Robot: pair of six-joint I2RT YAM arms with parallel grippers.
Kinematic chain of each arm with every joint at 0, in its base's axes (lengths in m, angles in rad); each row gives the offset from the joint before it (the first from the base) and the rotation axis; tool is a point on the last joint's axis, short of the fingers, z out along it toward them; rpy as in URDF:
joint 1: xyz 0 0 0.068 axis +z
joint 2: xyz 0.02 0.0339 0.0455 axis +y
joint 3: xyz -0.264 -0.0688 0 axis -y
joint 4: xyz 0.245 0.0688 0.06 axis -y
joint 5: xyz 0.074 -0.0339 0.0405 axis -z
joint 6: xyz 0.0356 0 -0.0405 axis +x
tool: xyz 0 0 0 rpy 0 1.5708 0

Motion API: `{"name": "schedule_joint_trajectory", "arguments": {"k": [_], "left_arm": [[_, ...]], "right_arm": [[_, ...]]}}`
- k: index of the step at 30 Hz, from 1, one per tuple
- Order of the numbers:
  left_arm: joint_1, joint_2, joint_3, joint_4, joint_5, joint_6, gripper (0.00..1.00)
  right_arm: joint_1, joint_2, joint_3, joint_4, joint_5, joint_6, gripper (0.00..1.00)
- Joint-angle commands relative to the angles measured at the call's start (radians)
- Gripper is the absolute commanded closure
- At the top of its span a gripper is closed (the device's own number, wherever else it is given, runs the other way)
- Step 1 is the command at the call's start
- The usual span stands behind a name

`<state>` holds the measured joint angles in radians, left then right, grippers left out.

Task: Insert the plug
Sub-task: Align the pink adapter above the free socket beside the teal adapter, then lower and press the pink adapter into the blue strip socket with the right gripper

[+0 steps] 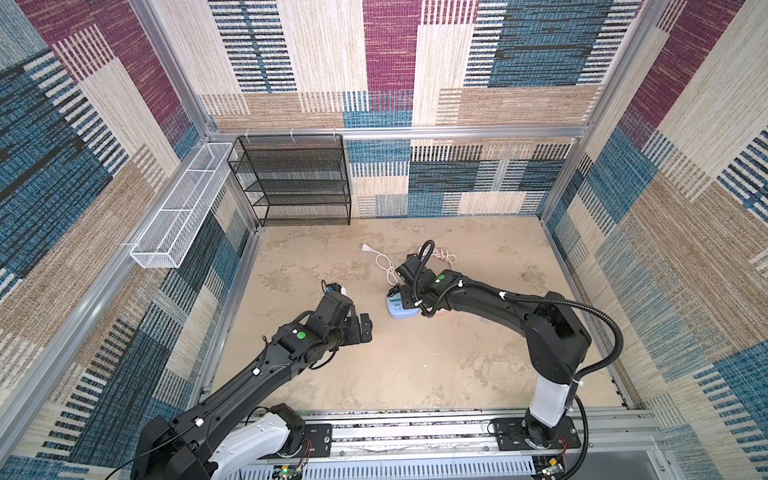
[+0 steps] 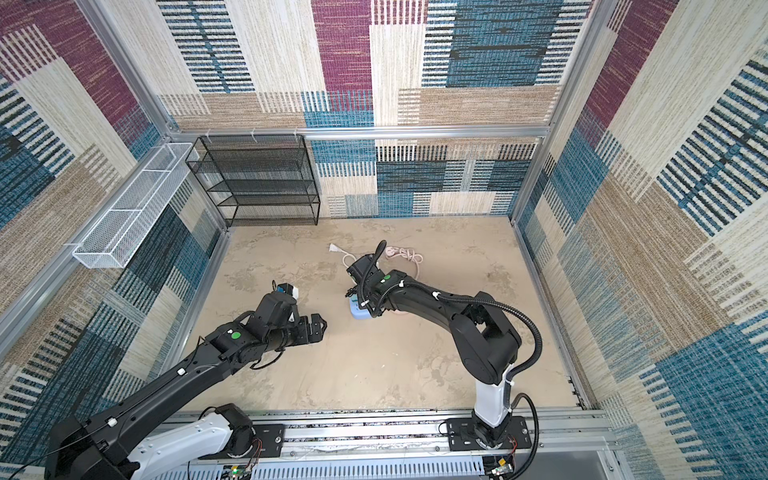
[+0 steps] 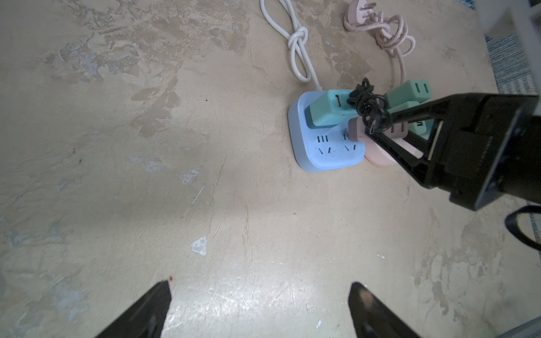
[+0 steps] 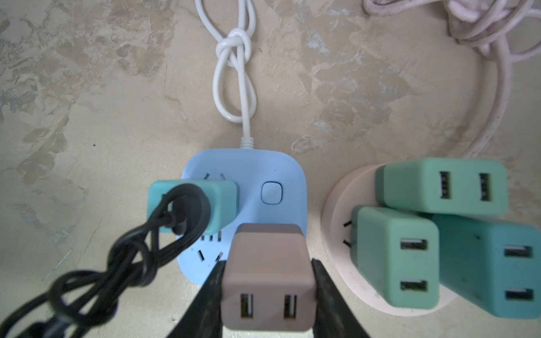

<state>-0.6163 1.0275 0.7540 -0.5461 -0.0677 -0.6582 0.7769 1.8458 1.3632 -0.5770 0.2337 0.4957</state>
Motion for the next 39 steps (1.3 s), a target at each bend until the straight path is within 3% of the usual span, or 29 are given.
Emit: {"name": "schedule_joint_trajectory", "arguments": {"k": [1, 23, 39], "left_arm": [[0.003, 0.001, -0.006, 0.021, 0.016, 0.009, 0.0], [0.012, 0.017, -0.02, 0.043, 0.037, -0.001, 0.0], [0.015, 0.033, -0.039, 0.075, 0.059, -0.008, 0.0]], "right_arm": [[0.002, -0.008, 0.004, -0.032, -0.017, 0.003, 1.0], [0.013, 0.016, -0.003, -0.055, 0.007, -0.003, 1.0], [0.012, 0.103, 0.052, -0.139, -0.052, -0.044, 1.0]]}}
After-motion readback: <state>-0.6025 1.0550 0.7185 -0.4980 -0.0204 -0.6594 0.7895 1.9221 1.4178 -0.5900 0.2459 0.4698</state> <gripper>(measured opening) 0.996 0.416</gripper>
